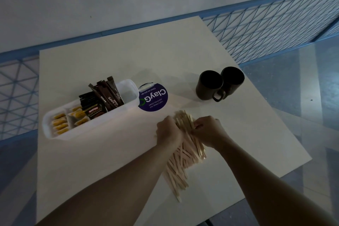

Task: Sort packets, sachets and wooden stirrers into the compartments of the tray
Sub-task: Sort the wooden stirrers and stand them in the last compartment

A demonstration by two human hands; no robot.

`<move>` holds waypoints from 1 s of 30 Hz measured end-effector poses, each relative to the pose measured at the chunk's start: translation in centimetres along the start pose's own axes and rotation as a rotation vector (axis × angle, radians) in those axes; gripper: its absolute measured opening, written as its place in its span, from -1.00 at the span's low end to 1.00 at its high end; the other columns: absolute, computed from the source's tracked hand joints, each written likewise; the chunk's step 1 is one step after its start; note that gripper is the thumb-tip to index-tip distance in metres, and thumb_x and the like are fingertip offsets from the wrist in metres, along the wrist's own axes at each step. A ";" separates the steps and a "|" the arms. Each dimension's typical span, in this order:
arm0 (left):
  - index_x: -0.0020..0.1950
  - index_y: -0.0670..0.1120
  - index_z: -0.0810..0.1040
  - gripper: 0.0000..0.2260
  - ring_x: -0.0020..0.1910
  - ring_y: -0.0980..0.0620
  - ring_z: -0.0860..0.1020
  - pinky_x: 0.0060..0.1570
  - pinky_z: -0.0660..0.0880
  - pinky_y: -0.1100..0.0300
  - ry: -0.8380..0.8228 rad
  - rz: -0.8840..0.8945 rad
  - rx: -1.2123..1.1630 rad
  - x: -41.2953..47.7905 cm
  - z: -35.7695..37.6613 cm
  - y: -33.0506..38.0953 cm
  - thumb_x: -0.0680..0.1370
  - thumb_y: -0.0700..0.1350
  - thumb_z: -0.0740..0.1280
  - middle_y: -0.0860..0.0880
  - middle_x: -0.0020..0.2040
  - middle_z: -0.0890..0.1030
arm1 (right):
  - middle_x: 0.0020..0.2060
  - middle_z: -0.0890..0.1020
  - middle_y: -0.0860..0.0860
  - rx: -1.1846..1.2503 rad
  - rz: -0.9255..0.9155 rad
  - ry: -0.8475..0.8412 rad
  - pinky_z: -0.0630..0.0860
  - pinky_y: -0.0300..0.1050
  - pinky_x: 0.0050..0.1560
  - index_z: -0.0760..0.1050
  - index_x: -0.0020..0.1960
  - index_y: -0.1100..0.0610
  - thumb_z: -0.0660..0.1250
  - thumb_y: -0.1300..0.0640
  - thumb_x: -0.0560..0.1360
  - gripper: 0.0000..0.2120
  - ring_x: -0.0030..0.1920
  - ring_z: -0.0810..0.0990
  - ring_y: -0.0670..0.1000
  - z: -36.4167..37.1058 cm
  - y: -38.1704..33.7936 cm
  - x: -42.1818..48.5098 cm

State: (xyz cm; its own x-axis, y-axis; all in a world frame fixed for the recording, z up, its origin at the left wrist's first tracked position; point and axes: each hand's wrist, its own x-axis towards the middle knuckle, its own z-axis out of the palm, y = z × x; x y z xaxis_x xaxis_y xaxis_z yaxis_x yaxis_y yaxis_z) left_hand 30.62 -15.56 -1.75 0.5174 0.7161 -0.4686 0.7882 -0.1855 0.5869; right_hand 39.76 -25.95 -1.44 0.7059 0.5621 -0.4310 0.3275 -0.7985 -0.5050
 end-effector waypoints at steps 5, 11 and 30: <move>0.28 -0.17 0.38 -0.49 0.12 -0.17 0.59 -0.09 0.54 0.13 -0.011 -0.056 -0.027 0.2 -0.7 -0.1 0.44 -0.04 0.50 -0.16 0.18 0.56 | -0.11 0.65 0.02 0.020 -0.004 0.011 0.63 -0.12 -0.10 0.68 0.03 0.12 0.45 0.12 0.48 -0.84 -0.09 0.61 0.01 0.2 0.1 0.4; 0.32 -0.22 0.44 -0.35 0.15 -0.16 0.59 0.06 0.59 0.04 -0.078 -0.118 0.078 0.3 -0.6 0.1 0.37 0.09 0.53 -0.17 0.21 0.58 | -0.10 0.63 0.01 0.063 0.023 0.003 0.67 0.00 -0.03 0.65 0.03 0.12 0.48 0.05 0.45 -0.80 -0.07 0.62 0.03 0.3 0.3 0.6; 0.37 -0.20 0.34 -0.44 0.20 -0.16 0.54 0.13 0.57 0.04 -0.037 -0.055 0.107 0.5 0.1 -0.3 0.46 -0.11 0.49 -0.18 0.26 0.52 | -0.10 0.61 0.03 0.084 0.043 0.015 0.63 -0.07 -0.07 0.60 0.04 0.11 0.50 0.12 0.41 -0.77 -0.07 0.59 0.03 0.8 -0.3 0.5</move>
State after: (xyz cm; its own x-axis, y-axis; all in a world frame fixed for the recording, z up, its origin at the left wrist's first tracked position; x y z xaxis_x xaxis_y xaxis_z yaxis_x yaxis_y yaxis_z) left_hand 30.71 -15.17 -2.22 0.4826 0.7020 -0.5237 0.8458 -0.2184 0.4868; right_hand 39.53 -25.28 -2.12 0.7278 0.5242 -0.4421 0.2436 -0.8003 -0.5478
